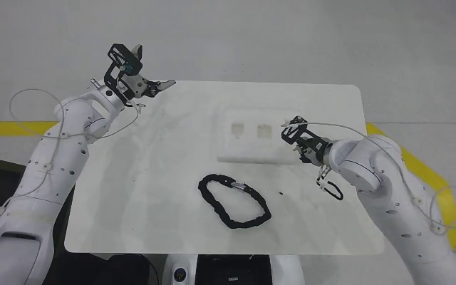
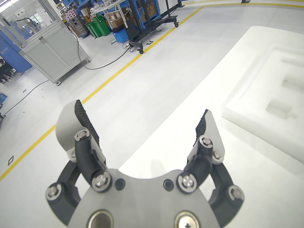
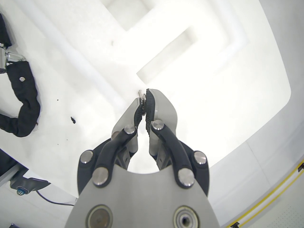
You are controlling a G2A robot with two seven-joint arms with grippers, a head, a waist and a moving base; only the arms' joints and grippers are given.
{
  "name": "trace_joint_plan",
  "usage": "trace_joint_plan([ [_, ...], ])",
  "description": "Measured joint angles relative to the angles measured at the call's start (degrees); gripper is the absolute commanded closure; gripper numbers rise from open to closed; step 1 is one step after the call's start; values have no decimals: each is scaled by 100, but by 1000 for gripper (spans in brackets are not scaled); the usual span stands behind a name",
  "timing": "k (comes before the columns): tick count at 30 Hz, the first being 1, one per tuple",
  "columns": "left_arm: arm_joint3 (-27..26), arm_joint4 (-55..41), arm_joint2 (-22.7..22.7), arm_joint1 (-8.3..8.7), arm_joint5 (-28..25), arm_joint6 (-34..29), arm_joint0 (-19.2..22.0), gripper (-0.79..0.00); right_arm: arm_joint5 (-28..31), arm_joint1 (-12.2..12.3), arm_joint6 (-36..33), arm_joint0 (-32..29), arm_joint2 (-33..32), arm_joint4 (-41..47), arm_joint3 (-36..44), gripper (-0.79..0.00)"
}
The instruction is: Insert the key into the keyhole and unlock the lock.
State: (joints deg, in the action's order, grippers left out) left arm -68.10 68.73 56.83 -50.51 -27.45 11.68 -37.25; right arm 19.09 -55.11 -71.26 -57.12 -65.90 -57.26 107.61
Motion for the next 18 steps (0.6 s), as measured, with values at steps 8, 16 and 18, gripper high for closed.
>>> trace_joint_plan([
  [8,0,0,0,0,0,0,0,-785,-108,-1,87,71,-154,277,-100,0],
  [16,0,0,0,0,0,0,0,-785,9,29,514,-65,-734,1777,-104,0],
  [18,0,0,0,0,0,0,0,-785,136,40,654,-123,-866,2160,-139,0],
])
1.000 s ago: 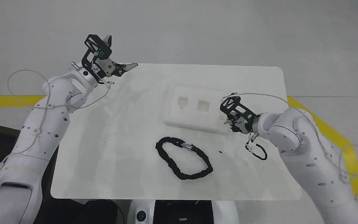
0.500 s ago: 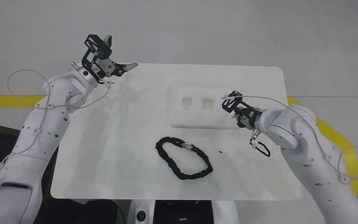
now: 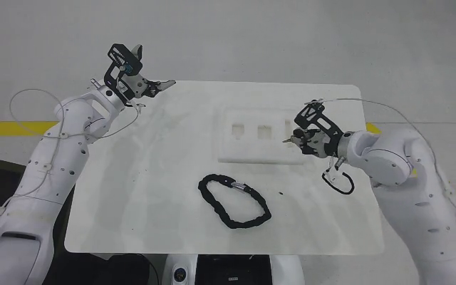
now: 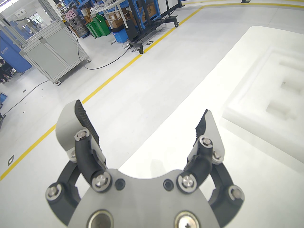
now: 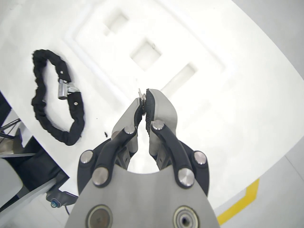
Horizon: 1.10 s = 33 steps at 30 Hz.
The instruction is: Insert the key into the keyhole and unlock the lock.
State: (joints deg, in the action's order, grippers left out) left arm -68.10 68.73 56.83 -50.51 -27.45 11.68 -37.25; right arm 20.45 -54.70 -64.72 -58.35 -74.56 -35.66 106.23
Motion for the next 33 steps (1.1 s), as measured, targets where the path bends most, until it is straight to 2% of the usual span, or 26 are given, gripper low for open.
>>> trace_joint_plan([
  [8,0,0,0,0,0,0,0,-785,461,57,169,-60,-367,1161,-132,0],
  [14,0,0,0,0,0,0,0,-785,632,107,234,-77,-588,1523,-93,0],
  [26,0,0,0,0,0,0,0,-785,765,207,796,-219,-1062,1089,-168,0],
  [33,0,0,0,0,0,0,0,-785,759,207,807,-222,-1065,1089,-171,0],
])
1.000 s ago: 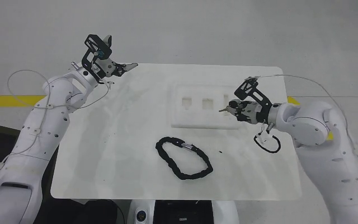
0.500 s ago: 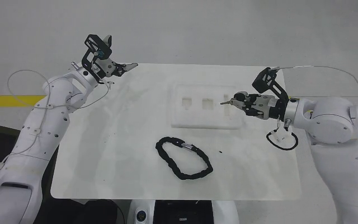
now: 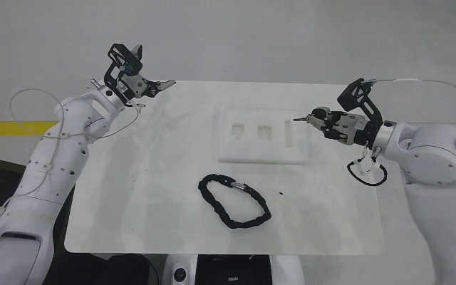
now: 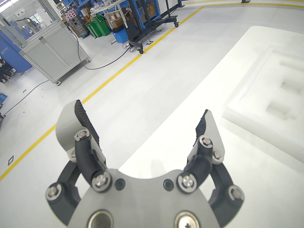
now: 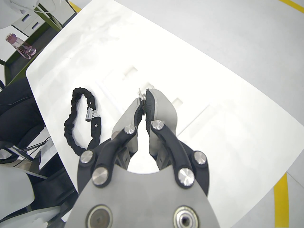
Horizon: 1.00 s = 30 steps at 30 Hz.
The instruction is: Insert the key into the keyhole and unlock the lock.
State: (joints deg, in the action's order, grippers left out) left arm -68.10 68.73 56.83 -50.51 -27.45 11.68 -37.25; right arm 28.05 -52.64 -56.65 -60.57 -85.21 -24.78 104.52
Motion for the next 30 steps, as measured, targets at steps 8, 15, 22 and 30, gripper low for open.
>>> trace_joint_plan([
  [8,-482,-56,39,-8,-186,-104,-176,-785,0,0,0,0,0,0,0,0],
  [15,-1166,-174,-67,-28,-957,-416,-405,-785,0,0,0,0,0,0,0,0],
  [22,-1817,32,-376,-85,-1565,-359,-677,-785,0,0,0,0,0,0,0,0],
  [30,-2287,662,-706,-150,-2142,-18,-844,-785,0,0,0,0,0,0,0,0],
])
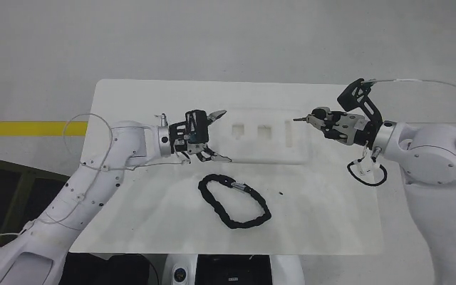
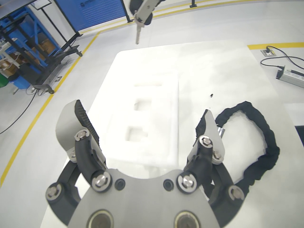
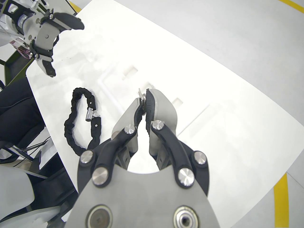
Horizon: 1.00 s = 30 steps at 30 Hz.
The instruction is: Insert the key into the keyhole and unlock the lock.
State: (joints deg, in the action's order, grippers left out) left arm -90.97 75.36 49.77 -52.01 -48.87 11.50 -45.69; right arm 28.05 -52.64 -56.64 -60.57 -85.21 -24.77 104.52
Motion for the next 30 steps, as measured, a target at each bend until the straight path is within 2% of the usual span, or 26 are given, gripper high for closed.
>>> trace_joint_plan([
  [4,-137,498,-145,-6,-293,206,-90,-785,0,0,0,0,0,0,0,0],
  [13,-330,1665,-540,-29,-906,250,-81,-785,0,0,0,0,0,0,0,0],
  [19,-178,2107,-828,-37,-913,366,92,-785,0,0,0,0,0,0,0,0],
  [30,-79,2077,-818,-36,-913,434,145,-785,0,0,0,0,0,0,0,0],
])
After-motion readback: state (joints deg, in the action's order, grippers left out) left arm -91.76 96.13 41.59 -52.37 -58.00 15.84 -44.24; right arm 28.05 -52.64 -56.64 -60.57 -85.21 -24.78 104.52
